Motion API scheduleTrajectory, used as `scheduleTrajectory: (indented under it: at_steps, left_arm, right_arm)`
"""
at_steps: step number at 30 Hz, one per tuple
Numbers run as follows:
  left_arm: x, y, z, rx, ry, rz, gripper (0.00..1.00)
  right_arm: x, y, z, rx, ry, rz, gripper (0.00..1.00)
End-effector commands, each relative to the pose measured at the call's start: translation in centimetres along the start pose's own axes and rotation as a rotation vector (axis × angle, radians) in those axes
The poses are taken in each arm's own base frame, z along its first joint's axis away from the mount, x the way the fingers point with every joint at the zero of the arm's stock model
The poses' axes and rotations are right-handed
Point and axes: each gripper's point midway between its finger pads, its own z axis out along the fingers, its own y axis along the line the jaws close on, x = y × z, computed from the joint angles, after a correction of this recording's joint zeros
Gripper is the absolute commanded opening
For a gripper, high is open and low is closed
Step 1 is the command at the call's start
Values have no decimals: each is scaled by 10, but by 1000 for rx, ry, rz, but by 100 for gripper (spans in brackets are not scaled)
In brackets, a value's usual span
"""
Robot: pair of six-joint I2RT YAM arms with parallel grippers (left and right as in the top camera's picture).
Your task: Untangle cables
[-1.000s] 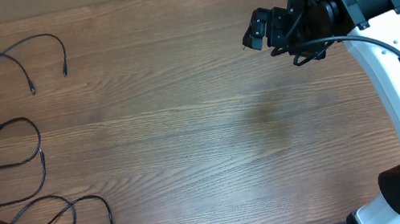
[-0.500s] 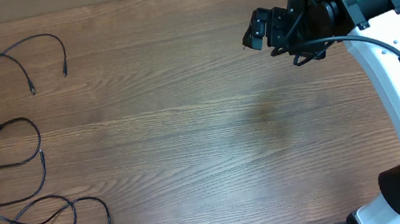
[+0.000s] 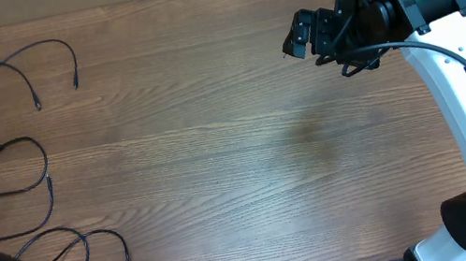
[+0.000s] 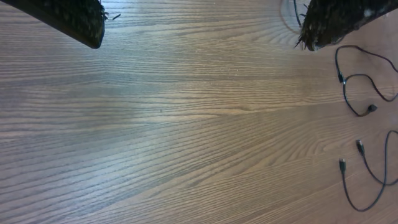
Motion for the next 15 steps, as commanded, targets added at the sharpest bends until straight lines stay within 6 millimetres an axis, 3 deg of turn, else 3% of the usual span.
scheduleTrajectory:
  at_steps: [1,7,15]
  left_arm:
    - [8,16,25,-115,34,36,75]
    - [20,28,59,-191,92,48,89]
    - [29,29,92,-178,136,40,87]
  right_arm:
    - [-3,2,-9,-9,-30,-3,100]
    - [-3,2,-9,-10,-31,-3,100]
    - [-3,2,-9,-10,-31,-3,100]
